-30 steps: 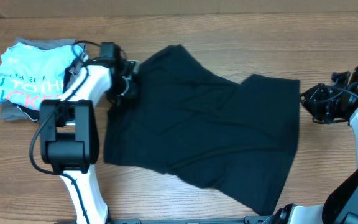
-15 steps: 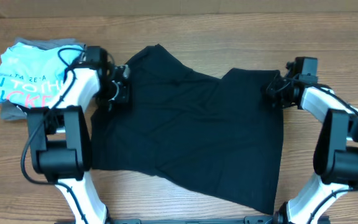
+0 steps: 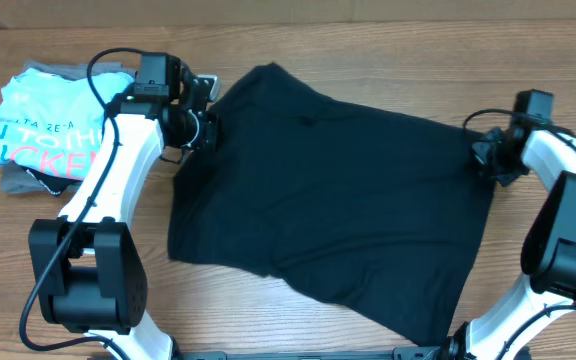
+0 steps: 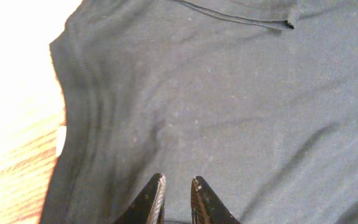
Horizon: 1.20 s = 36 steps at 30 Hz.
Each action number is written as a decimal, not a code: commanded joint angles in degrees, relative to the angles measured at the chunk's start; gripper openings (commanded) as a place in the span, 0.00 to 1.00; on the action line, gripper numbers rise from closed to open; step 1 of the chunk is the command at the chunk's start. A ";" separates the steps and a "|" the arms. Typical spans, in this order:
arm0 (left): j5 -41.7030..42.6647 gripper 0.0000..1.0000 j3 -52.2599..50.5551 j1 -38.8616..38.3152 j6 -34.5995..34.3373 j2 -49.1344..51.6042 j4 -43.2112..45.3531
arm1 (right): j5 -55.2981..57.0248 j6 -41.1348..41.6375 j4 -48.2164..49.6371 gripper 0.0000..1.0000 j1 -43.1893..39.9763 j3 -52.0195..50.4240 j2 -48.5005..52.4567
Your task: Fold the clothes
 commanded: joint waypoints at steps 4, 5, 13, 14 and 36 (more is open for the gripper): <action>-0.11 0.34 0.09 -2.78 1.36 -0.15 2.36 | 1.97 -0.07 -9.66 0.25 -1.31 6.47 -4.26; -0.44 0.35 0.09 -2.89 1.36 -0.15 2.27 | 0.55 -1.66 -10.40 0.27 -1.31 7.30 -5.27; -9.84 0.34 -0.17 -2.78 1.29 -0.15 -5.88 | -11.93 -9.73 -16.74 0.38 -0.33 9.79 -15.82; -10.84 0.29 -0.50 -2.60 1.36 -0.13 -6.56 | -12.85 -10.01 -17.53 0.38 -0.35 9.79 -16.96; -23.02 0.04 -16.55 7.98 -7.48 11.17 7.69 | -11.04 -9.53 -25.18 0.36 0.04 -0.50 -24.20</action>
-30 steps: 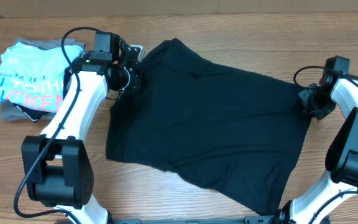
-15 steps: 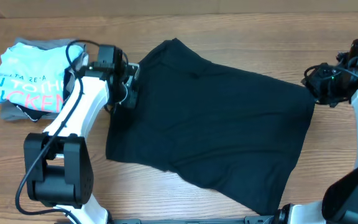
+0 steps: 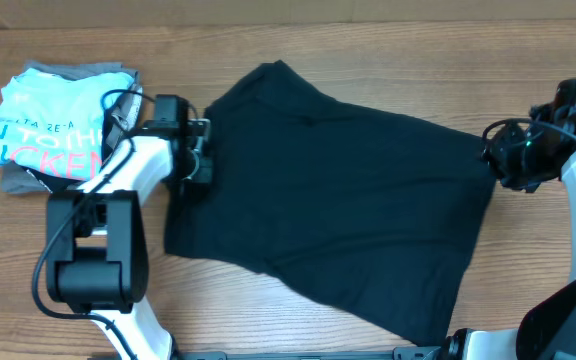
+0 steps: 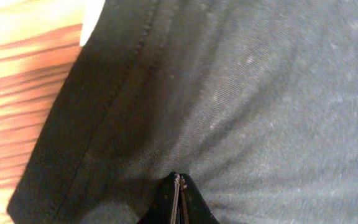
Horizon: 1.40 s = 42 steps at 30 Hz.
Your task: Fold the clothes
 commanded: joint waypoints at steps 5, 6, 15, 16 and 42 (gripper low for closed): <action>-2.84 0.04 -2.89 8.66 -0.61 3.76 -2.95 | 2.12 8.70 17.86 0.06 0.28 -16.68 -0.81; -1.05 0.04 -2.84 8.68 0.09 3.32 -2.80 | 0.87 8.81 21.46 0.04 0.39 -18.93 -0.81; 9.60 0.17 -2.78 8.11 2.14 -6.34 -1.60 | 2.03 14.14 39.28 0.04 5.07 -32.46 0.13; 9.86 0.19 -2.78 8.11 2.14 -7.17 -1.42 | 4.09 15.15 39.21 0.04 5.33 -32.79 0.48; 8.13 0.34 -2.80 -4.33 11.61 -11.89 6.40 | -11.93 -0.55 23.87 0.37 -7.43 -8.59 3.15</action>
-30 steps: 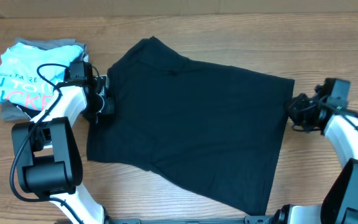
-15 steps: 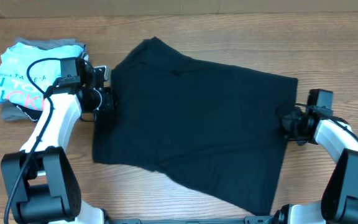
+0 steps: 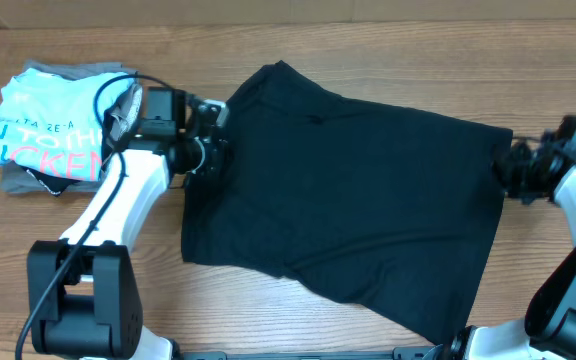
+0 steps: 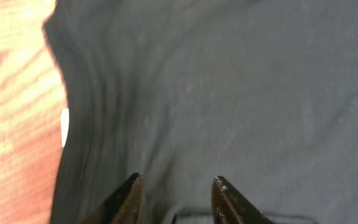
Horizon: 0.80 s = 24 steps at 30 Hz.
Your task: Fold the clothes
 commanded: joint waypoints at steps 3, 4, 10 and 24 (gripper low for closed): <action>-4.17 0.18 -0.17 -1.36 3.32 4.83 7.32 | -15.87 -4.59 -8.46 0.36 0.87 8.35 -4.28; -4.33 0.17 -0.17 -1.33 2.60 6.69 9.29 | -17.73 -5.03 -10.14 0.36 1.53 8.52 -4.96; -4.57 0.19 -0.15 -0.52 0.96 18.05 22.95 | -16.76 -8.07 -17.07 0.36 7.26 8.37 -5.62; -14.32 0.04 -0.04 13.03 -8.28 23.50 16.37 | -0.20 -4.85 -17.84 0.36 14.21 6.67 -5.44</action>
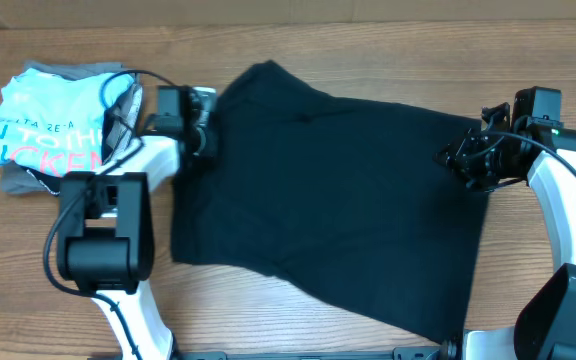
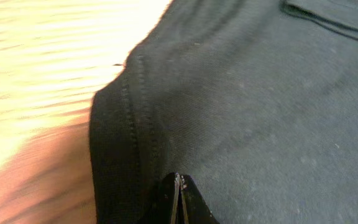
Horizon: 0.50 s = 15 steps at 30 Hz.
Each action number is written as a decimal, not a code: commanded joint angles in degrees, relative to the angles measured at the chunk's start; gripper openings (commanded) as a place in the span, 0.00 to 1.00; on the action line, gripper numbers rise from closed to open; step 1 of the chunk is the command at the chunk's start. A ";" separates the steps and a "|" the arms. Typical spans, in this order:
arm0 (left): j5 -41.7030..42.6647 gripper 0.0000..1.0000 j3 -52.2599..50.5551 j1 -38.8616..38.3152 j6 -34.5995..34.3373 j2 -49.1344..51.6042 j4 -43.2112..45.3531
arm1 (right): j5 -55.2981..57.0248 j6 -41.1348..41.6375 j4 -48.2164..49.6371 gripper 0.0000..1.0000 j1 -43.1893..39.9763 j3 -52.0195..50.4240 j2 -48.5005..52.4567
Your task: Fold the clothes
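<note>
A black shirt (image 1: pixel 338 200) lies spread flat on the wooden table (image 1: pixel 228 320). My left gripper (image 1: pixel 206 140) is at the shirt's upper left edge. In the left wrist view its fingers (image 2: pixel 178 180) are pressed together, pinching the black cloth (image 2: pixel 260 112) just inside the stitched hem (image 2: pixel 135 106). My right gripper (image 1: pixel 460 160) is over the shirt's right side near the upper right corner. It shows dark against the dark cloth, so whether its jaws are open cannot be made out.
A folded stack of clothes (image 1: pixel 48 130), a pale teal shirt with lettering on top of a grey one, lies at the far left, close behind the left arm. Bare wood surrounds the black shirt.
My left gripper was open over the shirt's left part and is now shut on the cloth at the hem. My right gripper has moved from beyond the right edge onto the shirt's right side.
First my left jaws stood slightly apart on the shirt's left part, with the right gripper at its right edge. Then the left was shut on cloth lower on that edge. Then it was open, with the shirt shifted right. Now it is shut again at the upper left hem.
</note>
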 commanded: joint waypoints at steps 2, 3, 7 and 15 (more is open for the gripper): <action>3.21 0.04 -3.45 11.50 -2.36 3.54 -5.57 | 10.78 4.90 0.15 0.36 0.31 -2.14 -0.31; 7.30 0.04 -3.45 12.55 -2.32 2.97 -5.55 | 10.71 5.05 0.68 0.36 0.31 -3.37 0.20; 13.55 0.08 -2.93 12.87 -1.79 -1.29 -5.11 | 10.60 6.29 5.53 0.27 0.35 -9.86 2.43; 15.10 0.37 -0.74 9.09 -2.14 -16.98 -7.72 | 12.20 9.38 21.18 0.04 0.83 -23.37 6.99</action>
